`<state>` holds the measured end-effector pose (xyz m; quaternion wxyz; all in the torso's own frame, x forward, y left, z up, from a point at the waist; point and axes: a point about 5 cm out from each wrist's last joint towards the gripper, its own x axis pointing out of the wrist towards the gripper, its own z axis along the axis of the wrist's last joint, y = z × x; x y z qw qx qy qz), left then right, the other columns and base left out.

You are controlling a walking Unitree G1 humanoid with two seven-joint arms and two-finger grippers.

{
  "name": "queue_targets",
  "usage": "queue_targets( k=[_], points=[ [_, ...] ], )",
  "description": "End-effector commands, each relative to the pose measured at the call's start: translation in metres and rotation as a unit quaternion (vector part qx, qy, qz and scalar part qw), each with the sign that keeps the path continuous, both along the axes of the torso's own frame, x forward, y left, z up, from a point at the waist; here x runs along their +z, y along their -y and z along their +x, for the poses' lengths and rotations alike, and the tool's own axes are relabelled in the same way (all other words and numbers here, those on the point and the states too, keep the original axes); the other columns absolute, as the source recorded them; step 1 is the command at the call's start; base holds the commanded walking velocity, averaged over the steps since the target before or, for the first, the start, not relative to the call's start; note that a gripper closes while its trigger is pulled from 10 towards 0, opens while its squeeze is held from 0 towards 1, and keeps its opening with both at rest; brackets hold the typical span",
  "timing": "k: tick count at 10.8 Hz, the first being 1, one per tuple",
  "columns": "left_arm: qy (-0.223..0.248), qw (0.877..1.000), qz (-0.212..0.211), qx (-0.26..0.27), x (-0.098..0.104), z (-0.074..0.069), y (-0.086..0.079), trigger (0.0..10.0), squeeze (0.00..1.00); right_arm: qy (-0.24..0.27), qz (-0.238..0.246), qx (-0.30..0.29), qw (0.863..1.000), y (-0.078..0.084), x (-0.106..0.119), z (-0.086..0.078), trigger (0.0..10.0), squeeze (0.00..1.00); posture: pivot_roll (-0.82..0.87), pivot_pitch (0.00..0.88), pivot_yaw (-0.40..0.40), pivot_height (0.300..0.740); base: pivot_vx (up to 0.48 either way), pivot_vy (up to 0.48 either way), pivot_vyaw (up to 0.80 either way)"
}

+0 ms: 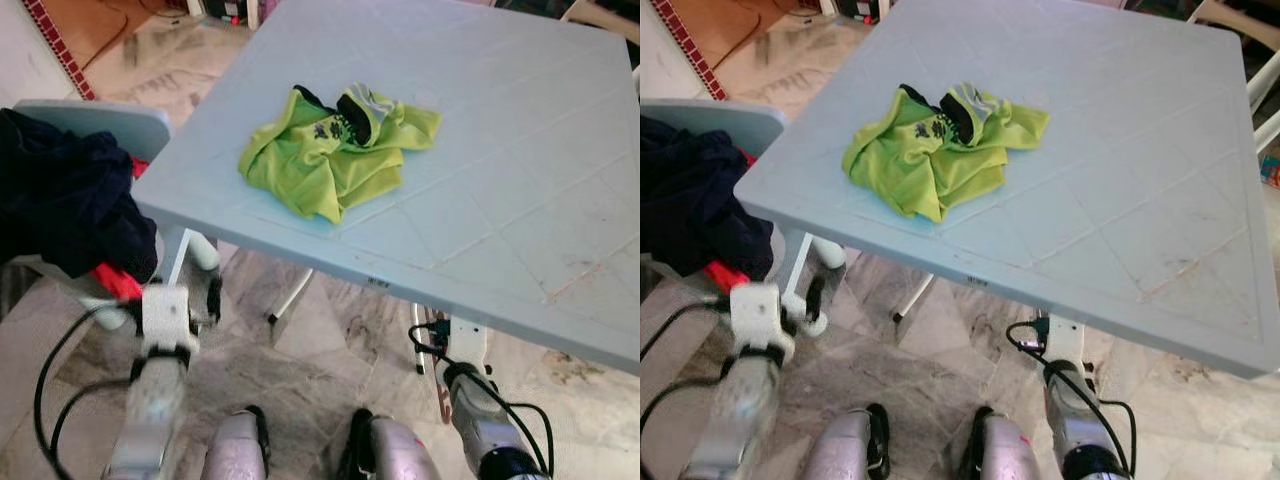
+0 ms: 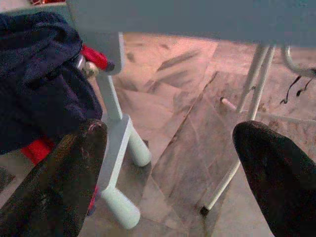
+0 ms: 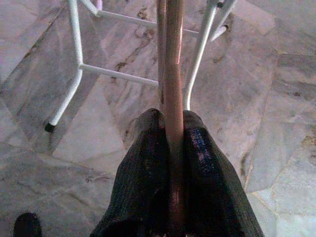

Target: Hang hanger

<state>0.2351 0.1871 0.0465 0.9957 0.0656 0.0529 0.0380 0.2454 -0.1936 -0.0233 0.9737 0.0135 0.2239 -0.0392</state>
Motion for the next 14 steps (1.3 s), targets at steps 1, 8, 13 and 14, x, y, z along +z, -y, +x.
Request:
queue_targets(
  k=[1, 8, 13, 14],
  points=[
    [0.017, 1.0, 0.02, -0.012, 0.006, -0.001, 0.001, 10.0, 0.0, 0.068, 0.012, -0.003, 0.998, 0.001, 0.018, 0.012, 10.0, 0.0, 0.11, 0.138, -0.054, 0.74, 0.0, 0.0, 0.0],
    [0.022, 0.998, 0.018, -0.059, 0.014, 0.018, 0.028, 10.0, 0.0, 0.056, 0.028, -0.022, 0.998, -0.001, 0.022, 0.027, 10.0, 0.0, 0.11, 0.132, -0.04, 0.74, -0.121, 0.0, 0.0],
    [0.031, 0.998, 0.007, -0.048, 0.02, 0.027, 0.026, 10.0, 0.0, 0.058, 0.024, -0.025, 0.998, -0.002, 0.028, 0.037, 10.0, 0.0, 0.11, 0.136, -0.047, 0.74, -0.272, 0.0, -0.16],
    [0.031, 0.998, 0.004, -0.045, 0.019, 0.028, 0.027, 10.0, 0.0, 0.056, 0.022, -0.024, 0.998, -0.001, 0.028, 0.038, 10.0, 0.0, 0.11, 0.136, -0.05, 0.74, -0.304, 0.0, 0.0]
  ],
)
